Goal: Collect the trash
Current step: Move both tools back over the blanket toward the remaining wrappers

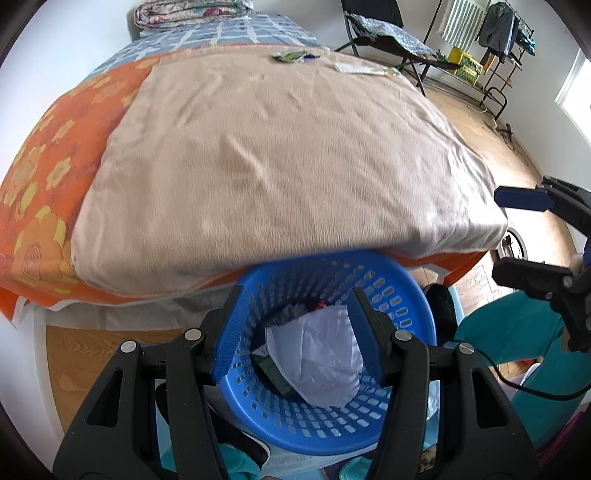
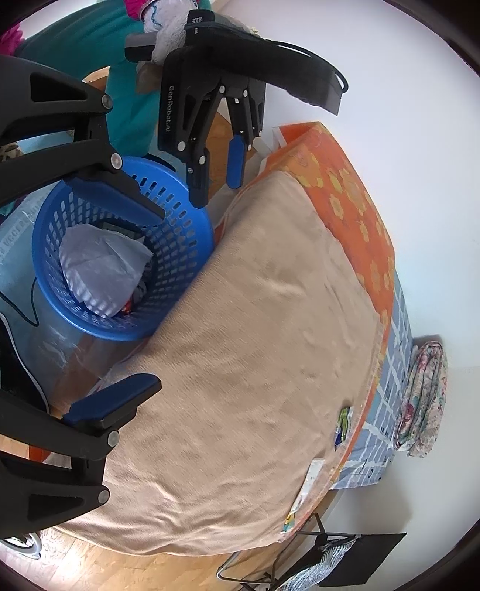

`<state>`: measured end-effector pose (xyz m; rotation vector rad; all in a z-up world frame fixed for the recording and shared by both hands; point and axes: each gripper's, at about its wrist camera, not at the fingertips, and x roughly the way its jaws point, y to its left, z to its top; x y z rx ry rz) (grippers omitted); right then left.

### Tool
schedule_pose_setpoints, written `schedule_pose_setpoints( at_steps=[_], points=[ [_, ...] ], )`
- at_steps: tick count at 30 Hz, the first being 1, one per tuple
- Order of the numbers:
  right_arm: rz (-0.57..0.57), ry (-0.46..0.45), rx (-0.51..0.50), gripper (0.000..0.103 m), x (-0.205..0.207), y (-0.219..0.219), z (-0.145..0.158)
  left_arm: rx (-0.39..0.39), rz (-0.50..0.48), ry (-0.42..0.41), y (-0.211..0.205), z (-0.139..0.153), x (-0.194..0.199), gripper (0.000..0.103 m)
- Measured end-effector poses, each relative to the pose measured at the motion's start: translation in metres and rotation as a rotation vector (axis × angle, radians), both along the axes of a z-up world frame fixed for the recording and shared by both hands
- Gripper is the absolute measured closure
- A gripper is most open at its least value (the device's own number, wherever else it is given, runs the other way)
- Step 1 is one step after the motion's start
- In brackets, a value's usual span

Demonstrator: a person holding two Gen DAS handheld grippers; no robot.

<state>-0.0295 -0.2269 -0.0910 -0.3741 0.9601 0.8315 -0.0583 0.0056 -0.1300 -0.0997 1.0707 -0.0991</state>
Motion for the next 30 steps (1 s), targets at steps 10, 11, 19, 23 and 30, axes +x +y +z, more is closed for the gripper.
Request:
schedule_pose_setpoints(
  at_steps=[10,11,19,23,30],
  points=[
    [-0.029,-0.033,0.014,0.018,0.026,-0.009,0.016,0.025,-0.031,-0.053,-0.005,0.025,0.036,0.046],
    [-0.031,-0.034,0.017,0.018,0.029,-0.010,0.017,0.028,-0.036,-0.059,-0.006,0.028,0.041,0.046],
    [-0.074,-0.069,0.031,0.018,0.058,-0.023,0.032,0.053,-0.061,-0.102,-0.011,0.044,0.071,0.046],
    [-0.111,-0.077,0.052,0.018,0.075,-0.033,0.039,0.060,-0.071,-0.131,-0.012,0.054,0.086,0.046],
    [-0.170,-0.107,0.081,0.017,0.110,-0.050,0.053,0.061,-0.086,-0.153,-0.012,0.062,0.115,0.037]
  ],
)
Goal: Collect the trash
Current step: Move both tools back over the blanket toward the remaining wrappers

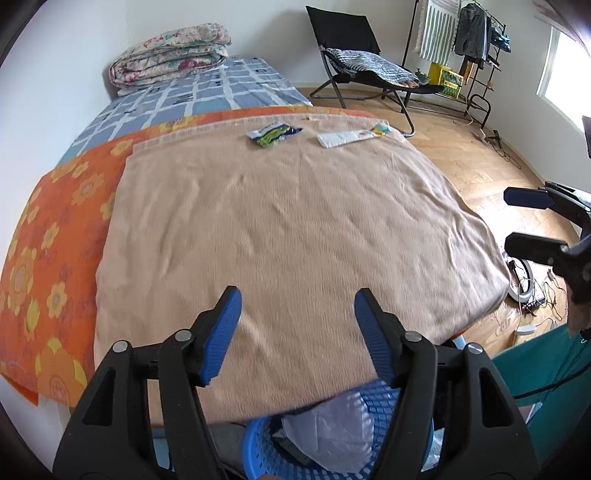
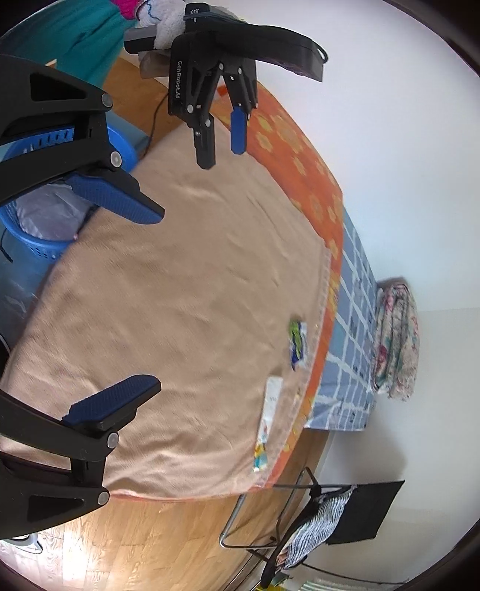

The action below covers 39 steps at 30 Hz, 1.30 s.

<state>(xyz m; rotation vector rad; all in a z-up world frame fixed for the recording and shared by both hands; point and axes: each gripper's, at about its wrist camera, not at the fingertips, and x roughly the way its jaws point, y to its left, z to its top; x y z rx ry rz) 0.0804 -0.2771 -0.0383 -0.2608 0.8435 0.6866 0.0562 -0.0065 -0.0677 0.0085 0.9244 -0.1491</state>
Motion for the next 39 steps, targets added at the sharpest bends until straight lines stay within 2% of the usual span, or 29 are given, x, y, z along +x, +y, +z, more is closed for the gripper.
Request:
schedule_pose_setpoints(
  at_steps=[4,7,16,22,25,28,33,39],
  points=[
    [-0.004,-0.033,0.002,0.015,0.019,-0.008,0.003,-0.008,-0.024,-0.004,0.000,0.003,0.026,0.037],
    [-0.010,-0.045,0.010,0.006,0.039,-0.016,0.003,-0.015,-0.042,-0.001,-0.001,0.003,0.049,0.037],
    [-0.060,-0.038,0.065,0.006,0.125,-0.040,-0.007,-0.040,-0.082,-0.008,-0.001,0.000,0.130,0.037],
    [-0.045,0.014,0.089,0.006,0.182,-0.042,-0.023,-0.063,-0.081,-0.019,0.004,-0.008,0.189,0.037],
    [-0.032,0.027,0.091,0.008,0.206,-0.038,-0.031,-0.083,-0.084,-0.014,0.007,-0.016,0.217,0.037],
    [-0.012,0.049,0.096,0.015,0.227,-0.033,-0.039,-0.097,-0.079,-0.010,0.011,-0.023,0.247,0.037],
    [-0.014,0.089,0.131,0.018,0.270,-0.027,-0.052,-0.172,-0.066,0.007,0.024,-0.036,0.297,0.037],
    [-0.019,0.127,0.129,0.028,0.322,-0.012,-0.072,-0.215,-0.049,0.029,0.033,-0.052,0.349,0.037]
  ],
)
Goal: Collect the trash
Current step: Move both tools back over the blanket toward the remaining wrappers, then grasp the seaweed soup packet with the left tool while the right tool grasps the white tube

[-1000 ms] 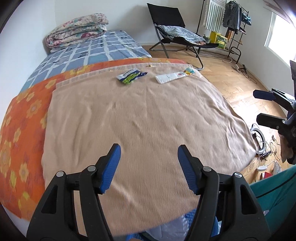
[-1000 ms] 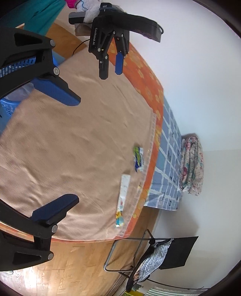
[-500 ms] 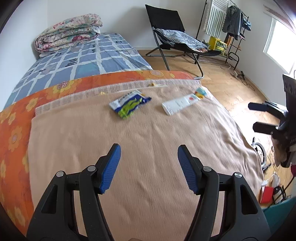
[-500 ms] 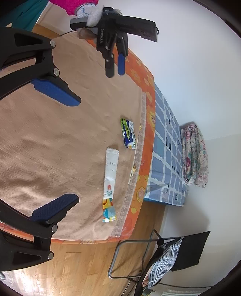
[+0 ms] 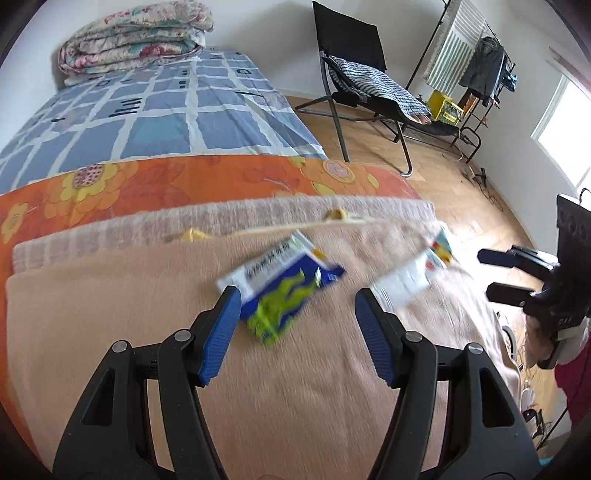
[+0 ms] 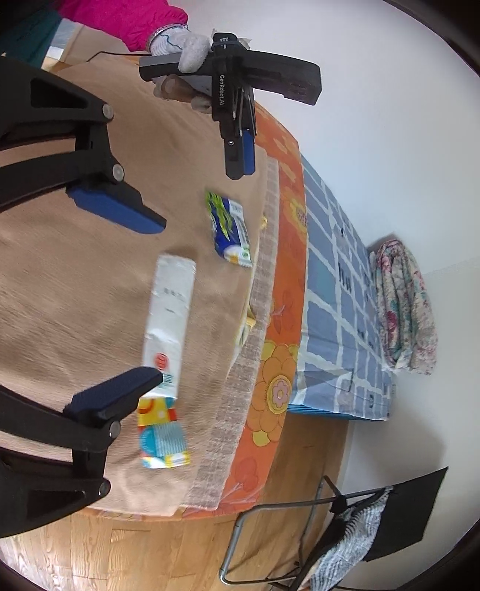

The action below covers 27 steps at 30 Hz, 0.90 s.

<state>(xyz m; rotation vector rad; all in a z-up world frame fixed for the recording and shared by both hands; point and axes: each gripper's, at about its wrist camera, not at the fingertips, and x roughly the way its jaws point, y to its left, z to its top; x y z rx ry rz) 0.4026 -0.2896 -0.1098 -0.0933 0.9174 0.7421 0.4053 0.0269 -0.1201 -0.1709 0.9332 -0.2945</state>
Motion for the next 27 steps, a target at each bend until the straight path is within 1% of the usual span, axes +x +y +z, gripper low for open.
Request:
schedule_pose_setpoints(
  at_steps=[3,6,8,11,15,17,19,22,24,26,27],
  points=[
    [-0.004,0.007,0.010,0.028,0.017,0.005,-0.008,-0.022,0.011,0.006,0.003,-0.008,0.022,0.037],
    [-0.010,0.038,0.023,0.028,0.034,0.011,-0.018,-0.058,0.011,0.032,0.006,-0.017,0.042,0.037],
    [-0.008,0.055,0.017,0.031,0.044,0.016,-0.025,-0.070,0.011,0.047,0.007,-0.024,0.052,0.037],
    [-0.005,0.083,0.001,0.031,0.057,0.022,-0.038,-0.094,0.000,0.071,0.005,-0.031,0.060,0.037],
    [-0.034,0.125,-0.016,0.032,0.070,0.022,-0.050,-0.123,-0.017,0.109,0.002,-0.038,0.064,0.037],
    [-0.037,0.157,-0.028,0.035,0.072,0.020,-0.055,-0.130,-0.039,0.121,-0.002,-0.040,0.061,0.037],
    [-0.021,0.190,-0.035,0.036,0.068,0.017,-0.058,-0.112,-0.064,0.133,-0.009,-0.040,0.057,0.037],
    [0.029,0.234,-0.036,0.036,0.056,0.013,-0.059,-0.052,-0.100,0.133,-0.019,-0.038,0.046,0.037],
    [0.067,0.241,-0.047,0.036,0.046,0.013,-0.058,0.014,-0.137,0.127,-0.029,-0.036,0.038,0.037],
    [0.112,0.244,-0.060,0.036,0.035,0.015,-0.057,0.101,-0.171,0.113,-0.039,-0.035,0.033,0.037],
    [0.135,0.234,-0.078,0.036,0.030,0.017,-0.058,0.156,-0.176,0.090,-0.044,-0.033,0.031,0.037]
  ],
)
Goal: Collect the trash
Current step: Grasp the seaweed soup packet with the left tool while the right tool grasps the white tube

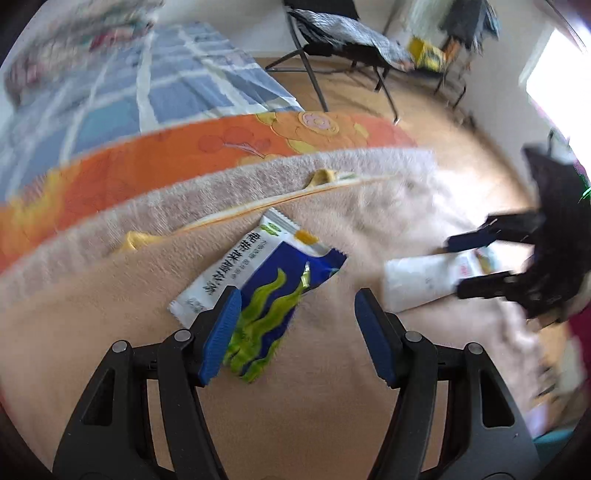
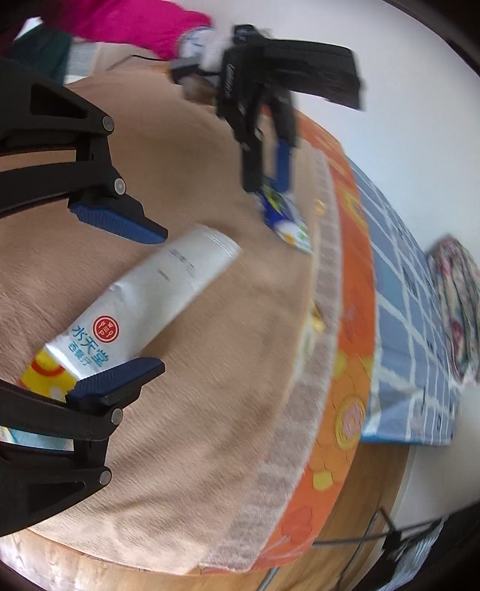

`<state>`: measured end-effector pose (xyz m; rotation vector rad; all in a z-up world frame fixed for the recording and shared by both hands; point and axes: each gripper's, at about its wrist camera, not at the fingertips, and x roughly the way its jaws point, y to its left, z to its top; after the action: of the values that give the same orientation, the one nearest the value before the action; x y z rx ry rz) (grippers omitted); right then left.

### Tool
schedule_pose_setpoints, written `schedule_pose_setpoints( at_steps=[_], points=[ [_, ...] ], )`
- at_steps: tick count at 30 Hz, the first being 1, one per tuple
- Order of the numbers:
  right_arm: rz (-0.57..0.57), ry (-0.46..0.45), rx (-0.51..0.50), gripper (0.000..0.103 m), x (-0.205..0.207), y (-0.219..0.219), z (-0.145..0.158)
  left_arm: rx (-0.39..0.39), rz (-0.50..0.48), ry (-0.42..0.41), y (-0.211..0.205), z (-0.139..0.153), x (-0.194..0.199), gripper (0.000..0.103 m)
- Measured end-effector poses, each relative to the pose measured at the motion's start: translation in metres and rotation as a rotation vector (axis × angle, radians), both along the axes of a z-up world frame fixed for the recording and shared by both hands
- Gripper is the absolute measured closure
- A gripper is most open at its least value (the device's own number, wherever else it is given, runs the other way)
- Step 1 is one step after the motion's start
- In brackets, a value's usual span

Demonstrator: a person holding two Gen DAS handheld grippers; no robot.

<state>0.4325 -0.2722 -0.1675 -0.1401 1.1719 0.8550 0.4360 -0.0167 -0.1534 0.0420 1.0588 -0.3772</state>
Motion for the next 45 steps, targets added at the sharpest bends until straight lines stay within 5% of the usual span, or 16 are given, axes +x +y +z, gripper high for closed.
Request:
schedule_pose_setpoints(
  at_steps=[4,11,14,26,36,41,45],
  points=[
    [0.014,-0.066,-0.056,0.036,-0.010,0.006,0.000,0.044,0.039,-0.032,0.006,0.000,0.010,0.037],
    [0.007,-0.070,-0.023,0.036,-0.007,0.005,0.003,-0.205,0.148,0.080,0.043,-0.018,0.039,0.037],
    [0.021,-0.062,-0.021,0.036,-0.007,0.008,0.003,-0.219,0.118,0.095,0.037,-0.017,0.036,0.037],
    [0.085,-0.154,-0.126,0.041,-0.019,0.027,-0.001,0.123,-0.012,0.046,-0.033,-0.022,0.021,0.037],
    [0.076,-0.195,-0.185,0.063,-0.027,0.035,-0.007,0.071,0.055,0.013,-0.022,-0.019,0.020,0.050],
    [0.040,-0.191,-0.193,0.081,-0.040,0.034,-0.002,0.054,0.089,-0.020,-0.009,-0.002,-0.006,0.051],
    [0.006,-0.193,-0.182,0.083,-0.056,0.032,0.012,0.049,0.116,-0.046,0.003,0.020,-0.033,0.052]
  ],
)
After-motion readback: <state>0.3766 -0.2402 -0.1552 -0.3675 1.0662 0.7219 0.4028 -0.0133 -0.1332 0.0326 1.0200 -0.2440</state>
